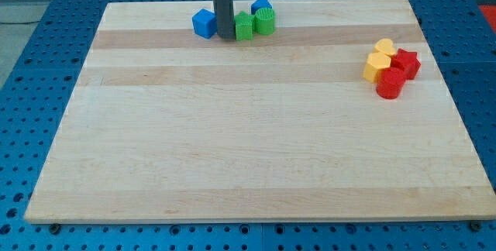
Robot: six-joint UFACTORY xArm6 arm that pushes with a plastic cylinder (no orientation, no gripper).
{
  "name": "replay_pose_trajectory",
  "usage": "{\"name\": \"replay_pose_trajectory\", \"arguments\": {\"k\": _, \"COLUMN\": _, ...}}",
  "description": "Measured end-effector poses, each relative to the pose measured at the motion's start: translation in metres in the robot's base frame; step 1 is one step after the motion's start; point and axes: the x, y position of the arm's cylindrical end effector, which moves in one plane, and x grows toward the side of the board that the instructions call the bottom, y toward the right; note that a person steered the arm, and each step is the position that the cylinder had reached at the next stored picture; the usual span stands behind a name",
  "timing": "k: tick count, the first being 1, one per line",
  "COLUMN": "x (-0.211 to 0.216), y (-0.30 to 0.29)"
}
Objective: Place blue cube left diagonally towards green star
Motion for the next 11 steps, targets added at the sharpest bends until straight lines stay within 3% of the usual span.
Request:
{"name": "replay_pose_trajectory", "arguments": {"k": 4, "x": 0.007, "y": -0.102}}
{"name": "replay_pose_trajectory", "arguments": {"k": 11, "x": -0.051, "y": -0.067}}
